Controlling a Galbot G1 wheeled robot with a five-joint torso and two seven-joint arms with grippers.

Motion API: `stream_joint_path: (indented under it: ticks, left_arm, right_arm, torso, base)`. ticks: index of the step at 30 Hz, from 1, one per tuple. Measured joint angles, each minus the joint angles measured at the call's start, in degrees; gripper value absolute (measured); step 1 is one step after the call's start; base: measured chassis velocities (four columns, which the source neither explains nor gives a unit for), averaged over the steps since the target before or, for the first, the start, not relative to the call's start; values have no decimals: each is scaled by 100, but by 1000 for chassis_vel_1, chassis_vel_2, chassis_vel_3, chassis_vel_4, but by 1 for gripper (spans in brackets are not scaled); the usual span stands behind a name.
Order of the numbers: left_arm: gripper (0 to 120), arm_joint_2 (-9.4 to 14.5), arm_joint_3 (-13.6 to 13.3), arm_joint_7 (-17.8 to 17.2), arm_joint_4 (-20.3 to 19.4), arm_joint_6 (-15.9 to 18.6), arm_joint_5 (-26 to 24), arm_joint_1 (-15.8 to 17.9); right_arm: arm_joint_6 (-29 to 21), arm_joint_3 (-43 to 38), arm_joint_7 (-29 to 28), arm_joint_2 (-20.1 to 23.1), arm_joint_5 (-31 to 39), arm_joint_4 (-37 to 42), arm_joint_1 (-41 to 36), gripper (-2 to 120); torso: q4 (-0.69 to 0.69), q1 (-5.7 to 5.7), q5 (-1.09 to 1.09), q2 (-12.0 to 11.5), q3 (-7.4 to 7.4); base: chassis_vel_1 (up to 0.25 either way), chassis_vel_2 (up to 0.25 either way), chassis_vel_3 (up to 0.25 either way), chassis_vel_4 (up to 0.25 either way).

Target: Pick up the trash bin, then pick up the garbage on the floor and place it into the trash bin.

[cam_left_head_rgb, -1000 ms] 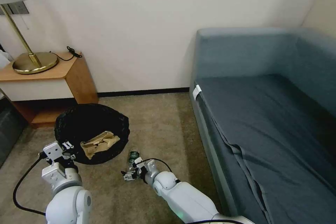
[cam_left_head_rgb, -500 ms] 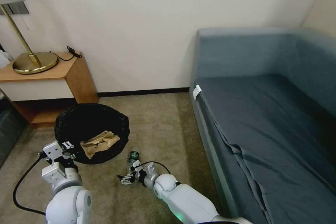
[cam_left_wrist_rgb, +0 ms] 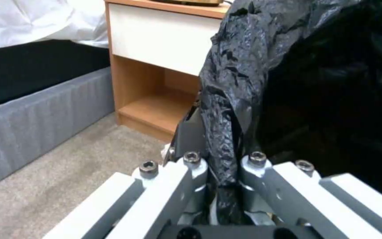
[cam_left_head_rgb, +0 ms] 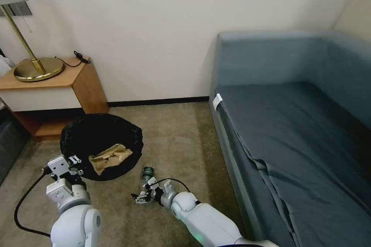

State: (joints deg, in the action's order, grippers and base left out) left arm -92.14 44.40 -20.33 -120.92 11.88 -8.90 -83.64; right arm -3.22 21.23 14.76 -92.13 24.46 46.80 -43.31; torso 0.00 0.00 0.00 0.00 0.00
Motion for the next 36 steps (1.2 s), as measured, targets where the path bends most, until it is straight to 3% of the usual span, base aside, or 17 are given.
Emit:
stream_joint_path:
  ticks: [36]
  left_arm:
    - [4,0,-30,-9,52,11,24,50]
  right_arm:
    - [283,-71,112,0,-196,-74,25,100]
  torso:
    - [0,0,0,0,0]
  base:
    - [-11,9,8,-11]
